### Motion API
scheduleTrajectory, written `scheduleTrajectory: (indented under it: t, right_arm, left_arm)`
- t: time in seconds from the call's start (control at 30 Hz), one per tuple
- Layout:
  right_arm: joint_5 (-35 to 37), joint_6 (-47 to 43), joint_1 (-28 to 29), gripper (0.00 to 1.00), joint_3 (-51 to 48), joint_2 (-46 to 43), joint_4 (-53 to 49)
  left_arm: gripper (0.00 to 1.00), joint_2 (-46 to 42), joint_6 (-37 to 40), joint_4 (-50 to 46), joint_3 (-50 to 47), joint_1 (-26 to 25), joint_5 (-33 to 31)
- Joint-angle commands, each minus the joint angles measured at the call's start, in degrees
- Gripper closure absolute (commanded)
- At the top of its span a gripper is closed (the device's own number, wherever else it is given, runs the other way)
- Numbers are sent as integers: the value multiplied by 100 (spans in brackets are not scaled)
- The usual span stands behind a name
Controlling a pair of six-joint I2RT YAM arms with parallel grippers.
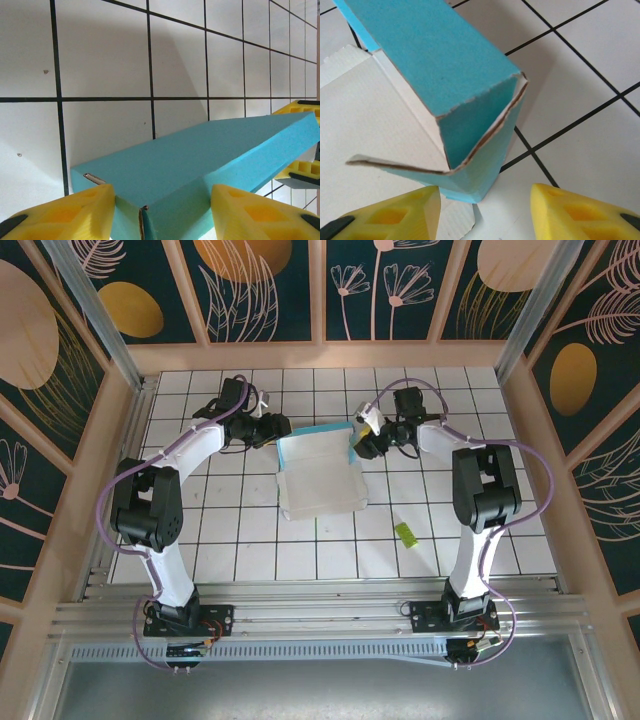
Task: Fold the paper box
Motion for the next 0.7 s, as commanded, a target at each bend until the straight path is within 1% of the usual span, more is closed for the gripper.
scheduleTrajectory:
  t: [0.0, 0.17, 0.47, 0.67]
  right_arm:
    - [124, 171, 115, 49, 203, 131, 226]
    - [249, 448, 200, 50, 153, 162, 486]
    - [768, 1260, 356, 58, -184, 151, 1230]
    - [1063, 1973, 432, 63, -207, 247, 1439]
  left_arm:
    - [47, 33, 58, -148, 143, -42, 62]
    - [47, 32, 47, -131, 126, -42, 73]
    - [47, 4, 36, -105, 90, -43, 89]
    - [47, 20, 44, -77, 64, -46, 112]
